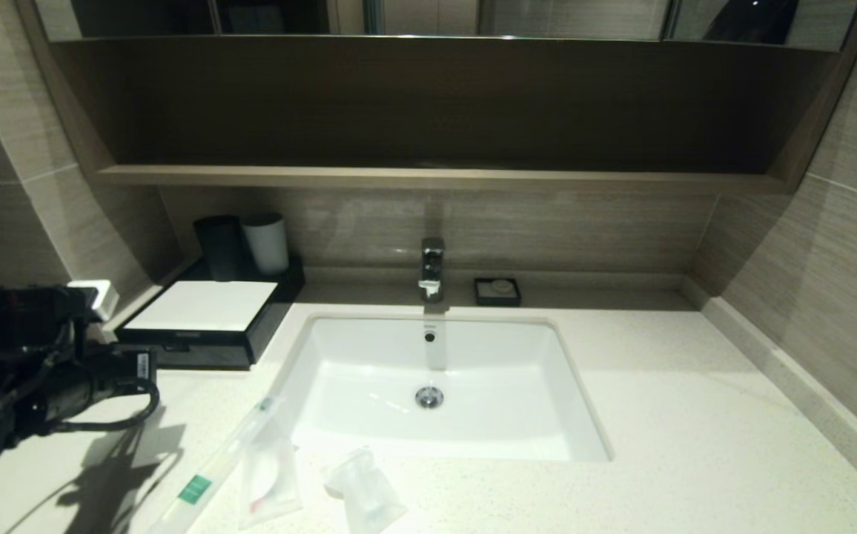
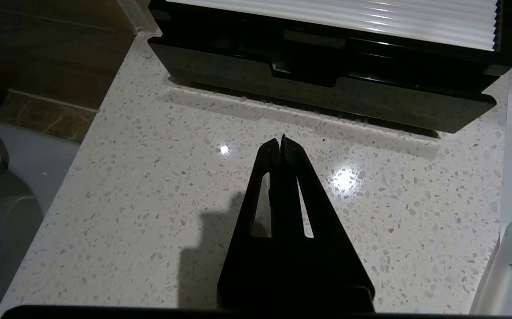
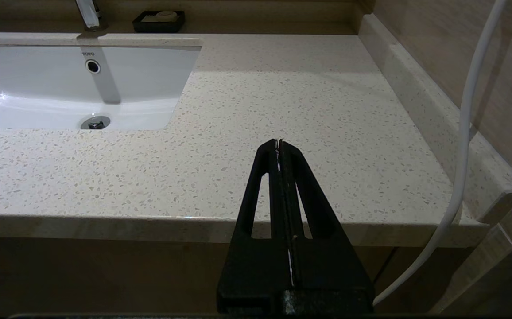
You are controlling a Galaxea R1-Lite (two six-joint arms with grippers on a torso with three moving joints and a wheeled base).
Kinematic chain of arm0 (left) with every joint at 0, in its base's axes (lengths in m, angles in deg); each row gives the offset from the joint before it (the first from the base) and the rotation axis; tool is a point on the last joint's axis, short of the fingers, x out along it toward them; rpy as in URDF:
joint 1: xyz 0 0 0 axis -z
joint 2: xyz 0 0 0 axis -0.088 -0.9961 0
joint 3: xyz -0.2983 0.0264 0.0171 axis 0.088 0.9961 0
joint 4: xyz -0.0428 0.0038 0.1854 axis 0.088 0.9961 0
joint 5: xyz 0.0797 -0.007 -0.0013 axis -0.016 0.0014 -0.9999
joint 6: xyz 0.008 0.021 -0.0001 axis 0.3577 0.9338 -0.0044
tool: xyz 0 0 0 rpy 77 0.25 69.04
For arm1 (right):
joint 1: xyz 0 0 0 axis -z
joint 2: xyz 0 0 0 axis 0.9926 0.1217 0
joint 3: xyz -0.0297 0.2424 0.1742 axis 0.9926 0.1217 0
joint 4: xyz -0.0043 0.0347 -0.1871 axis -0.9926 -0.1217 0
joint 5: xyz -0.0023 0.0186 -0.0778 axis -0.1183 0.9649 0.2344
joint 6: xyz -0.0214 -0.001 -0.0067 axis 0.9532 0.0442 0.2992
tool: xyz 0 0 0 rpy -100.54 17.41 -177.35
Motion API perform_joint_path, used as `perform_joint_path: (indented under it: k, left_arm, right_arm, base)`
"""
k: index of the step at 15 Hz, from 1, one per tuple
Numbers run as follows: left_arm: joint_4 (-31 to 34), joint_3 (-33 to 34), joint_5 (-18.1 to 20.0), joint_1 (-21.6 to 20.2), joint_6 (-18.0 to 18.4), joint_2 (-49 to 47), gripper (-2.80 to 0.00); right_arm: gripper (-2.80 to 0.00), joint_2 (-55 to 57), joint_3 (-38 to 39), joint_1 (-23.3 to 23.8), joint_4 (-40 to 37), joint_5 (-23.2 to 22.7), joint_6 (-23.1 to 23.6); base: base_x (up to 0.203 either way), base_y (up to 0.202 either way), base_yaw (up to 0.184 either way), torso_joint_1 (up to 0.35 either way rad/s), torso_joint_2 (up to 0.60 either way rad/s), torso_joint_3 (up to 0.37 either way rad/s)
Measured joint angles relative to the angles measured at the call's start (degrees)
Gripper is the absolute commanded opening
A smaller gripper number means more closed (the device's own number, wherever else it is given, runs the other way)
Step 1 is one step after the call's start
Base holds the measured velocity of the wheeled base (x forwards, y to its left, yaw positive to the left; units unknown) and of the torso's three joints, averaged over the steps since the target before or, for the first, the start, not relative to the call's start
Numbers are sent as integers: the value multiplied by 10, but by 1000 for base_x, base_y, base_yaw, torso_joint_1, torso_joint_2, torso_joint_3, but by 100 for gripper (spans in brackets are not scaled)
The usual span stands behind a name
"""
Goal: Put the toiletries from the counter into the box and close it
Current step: Open the drawer
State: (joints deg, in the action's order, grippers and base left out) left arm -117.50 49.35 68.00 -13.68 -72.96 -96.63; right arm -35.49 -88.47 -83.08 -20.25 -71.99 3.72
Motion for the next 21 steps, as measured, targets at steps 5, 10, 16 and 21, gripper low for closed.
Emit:
perform_joint_path:
  k: [5, 10, 16, 21]
  left_arm:
    - [-31, 1, 63, -20, 0, -44, -280]
    - [-105, 3, 64, -22, 0, -74, -280]
    - [-155, 4, 64, -21, 1, -109, -280]
    - [-164, 2, 66, -21, 0, -118, -280]
  right_arm:
    - [-280, 0, 0, 0, 0, 0, 0]
    - [-280, 0, 0, 0, 0, 0, 0]
    - [-280, 0, 0, 0, 0, 0, 0]
    - [-280, 0, 0, 0, 0, 0, 0]
  base:
    - [0, 0, 0, 0, 0, 0]
    - [0, 0, 0, 0, 0, 0]
    - [0, 0, 0, 0, 0, 0]
    - [0, 0, 0, 0, 0, 0]
